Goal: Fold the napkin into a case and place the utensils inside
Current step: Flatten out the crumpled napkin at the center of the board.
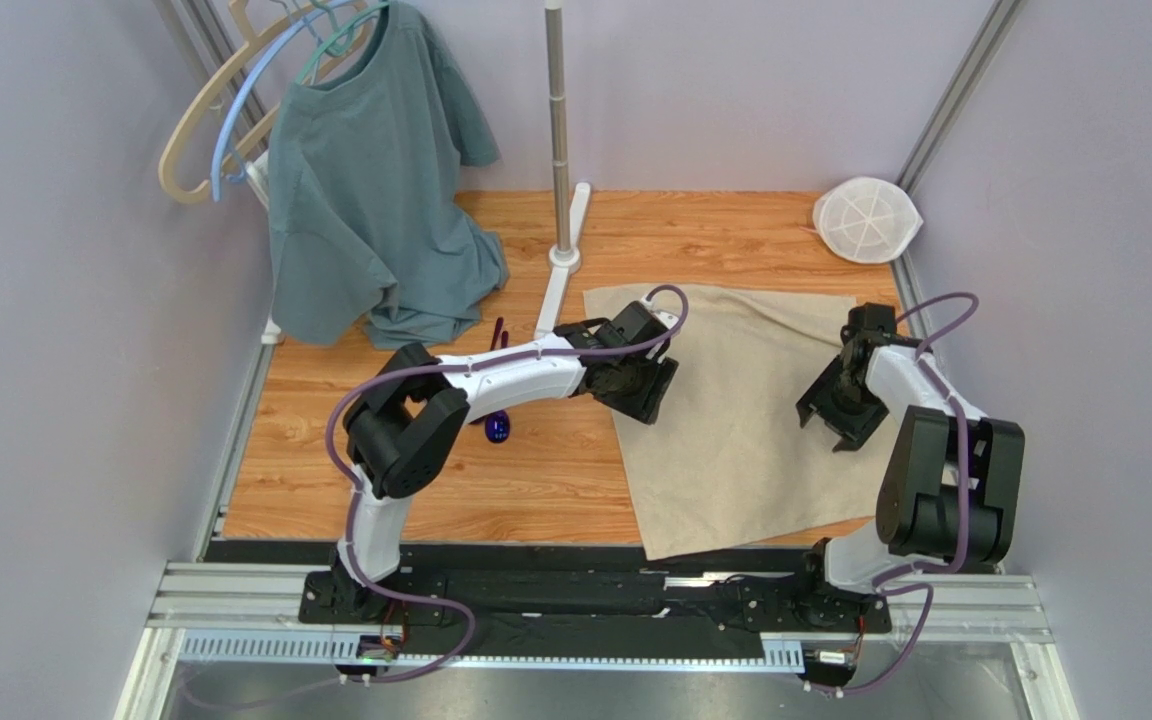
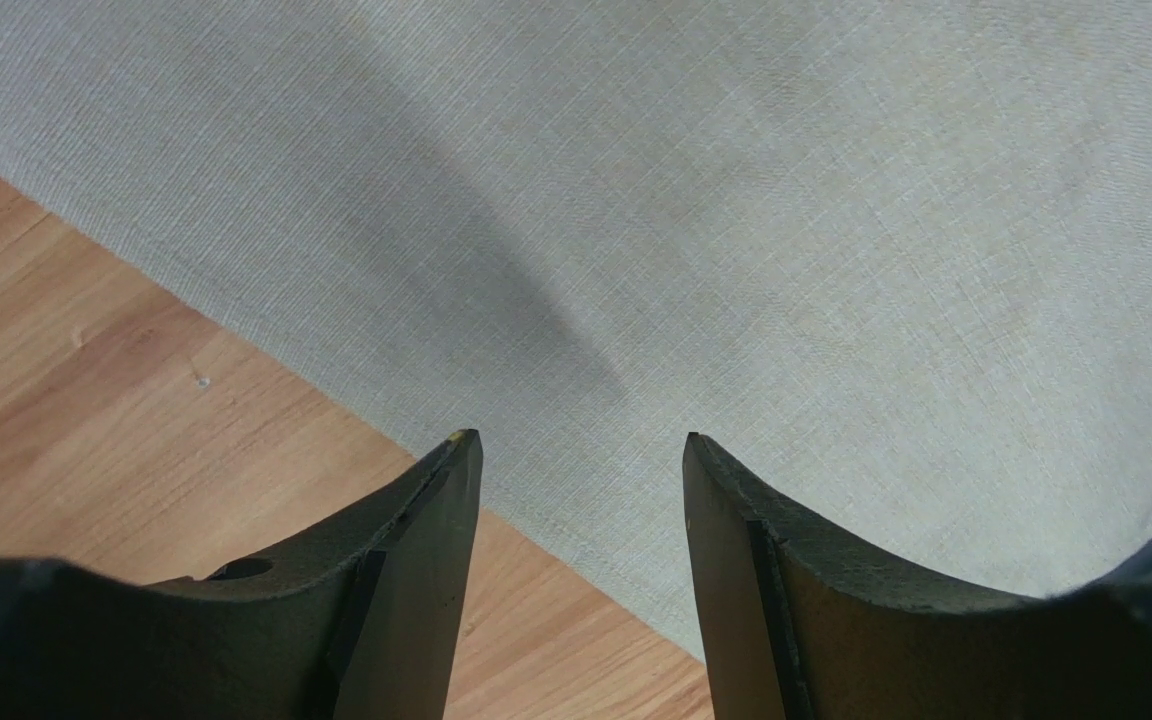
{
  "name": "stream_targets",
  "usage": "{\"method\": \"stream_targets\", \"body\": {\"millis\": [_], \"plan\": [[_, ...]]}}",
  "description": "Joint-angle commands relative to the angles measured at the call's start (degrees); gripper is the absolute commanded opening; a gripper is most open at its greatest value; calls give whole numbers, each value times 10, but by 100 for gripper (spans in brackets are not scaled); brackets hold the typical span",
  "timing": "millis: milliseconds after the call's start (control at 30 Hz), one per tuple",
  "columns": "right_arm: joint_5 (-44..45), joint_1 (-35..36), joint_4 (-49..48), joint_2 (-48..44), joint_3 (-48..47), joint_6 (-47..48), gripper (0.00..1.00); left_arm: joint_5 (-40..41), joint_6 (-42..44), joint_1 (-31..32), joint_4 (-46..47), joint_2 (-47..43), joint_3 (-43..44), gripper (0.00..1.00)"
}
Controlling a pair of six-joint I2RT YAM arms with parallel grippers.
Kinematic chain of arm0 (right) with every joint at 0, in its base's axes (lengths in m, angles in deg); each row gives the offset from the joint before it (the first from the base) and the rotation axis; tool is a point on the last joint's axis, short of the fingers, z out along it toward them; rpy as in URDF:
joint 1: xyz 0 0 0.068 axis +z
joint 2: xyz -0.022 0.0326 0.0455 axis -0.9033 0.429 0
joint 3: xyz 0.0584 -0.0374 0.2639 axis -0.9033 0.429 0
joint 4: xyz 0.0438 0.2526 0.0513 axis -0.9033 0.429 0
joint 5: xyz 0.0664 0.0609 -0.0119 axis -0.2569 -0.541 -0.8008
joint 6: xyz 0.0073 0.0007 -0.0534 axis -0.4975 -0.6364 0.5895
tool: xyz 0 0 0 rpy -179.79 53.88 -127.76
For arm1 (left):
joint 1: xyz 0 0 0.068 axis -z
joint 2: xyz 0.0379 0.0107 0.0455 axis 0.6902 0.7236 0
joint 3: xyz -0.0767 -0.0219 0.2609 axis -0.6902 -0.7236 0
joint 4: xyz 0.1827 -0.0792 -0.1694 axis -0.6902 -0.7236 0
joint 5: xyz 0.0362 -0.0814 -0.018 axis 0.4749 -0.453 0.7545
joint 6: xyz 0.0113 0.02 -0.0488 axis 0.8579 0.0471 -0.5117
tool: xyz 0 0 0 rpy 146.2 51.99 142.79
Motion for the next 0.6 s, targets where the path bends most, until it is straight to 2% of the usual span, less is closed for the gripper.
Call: {"method": "stream_targets", "body": {"millis": [0, 67, 133, 200, 233, 267, 300, 367, 400, 433, 467, 567], "plan": [[-103, 45, -73, -1, 64, -55, 61, 39, -36, -3, -17, -17, -3, 61], [-194, 69, -100, -24, 96, -98, 57, 42, -23, -2, -15, -48, -22, 61], [-235, 129, -114, -51, 109, -107, 58, 43, -7, 3, -4, -79, -40, 59], [-270, 129, -107, -93, 93, -86, 59, 29, -2, 9, 11, -109, -55, 59], [-252, 101, -97, -105, 51, -71, 59, 13, -6, 11, 16, -113, -56, 58], [-170, 89, -89, -111, 18, -51, 61, -27, -12, 12, 29, -107, -55, 57], [-125, 77, -83, -104, -11, -22, 64, -43, -26, 12, 32, -101, -51, 54], [-60, 42, -79, -74, -115, 6, 66, -57, -31, 19, 40, -74, -42, 52], [-30, 33, -70, -24, -150, 25, 66, -59, -30, 23, 39, -66, -40, 50], [-13, 32, -60, 2, -229, 36, 65, -58, -31, 24, 34, -57, -35, 49], [-1, 32, -44, 34, -260, 43, 65, -54, -34, 24, 30, -45, -35, 48], [6, 32, -23, 138, -372, 57, 55, -48, -34, 24, 31, -38, -46, 45]]}}
